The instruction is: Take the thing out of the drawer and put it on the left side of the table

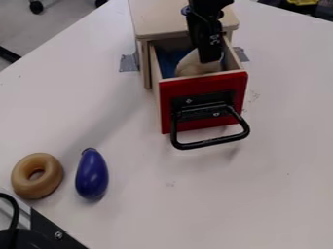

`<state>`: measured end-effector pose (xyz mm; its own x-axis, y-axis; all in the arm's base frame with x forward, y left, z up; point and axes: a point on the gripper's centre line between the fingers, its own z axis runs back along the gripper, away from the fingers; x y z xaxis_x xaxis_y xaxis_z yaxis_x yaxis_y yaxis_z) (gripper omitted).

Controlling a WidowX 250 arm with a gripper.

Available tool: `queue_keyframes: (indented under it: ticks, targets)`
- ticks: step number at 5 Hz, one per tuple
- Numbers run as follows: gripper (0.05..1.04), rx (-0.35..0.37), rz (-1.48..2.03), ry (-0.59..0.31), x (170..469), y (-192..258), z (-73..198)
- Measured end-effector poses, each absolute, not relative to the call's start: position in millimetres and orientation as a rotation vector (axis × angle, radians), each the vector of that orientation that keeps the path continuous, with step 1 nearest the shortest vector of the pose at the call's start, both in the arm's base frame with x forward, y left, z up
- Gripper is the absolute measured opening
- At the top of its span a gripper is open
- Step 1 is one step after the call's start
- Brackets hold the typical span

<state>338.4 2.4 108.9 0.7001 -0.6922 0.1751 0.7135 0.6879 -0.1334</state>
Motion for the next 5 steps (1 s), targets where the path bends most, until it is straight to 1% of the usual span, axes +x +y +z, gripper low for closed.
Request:
queue_keyframes:
  ticks: [1,2,3,5]
  targets:
    - [0.375,-0.219,-0.748,-0.134,343,7,119]
    - [0.295,-0.249,-0.683,-0.154,344,17,137]
    - [0.293,-0.257,-0.562,-0.185,337,47,164]
    - [0.292,-0.246,-0.379,-0.216,304,95,198]
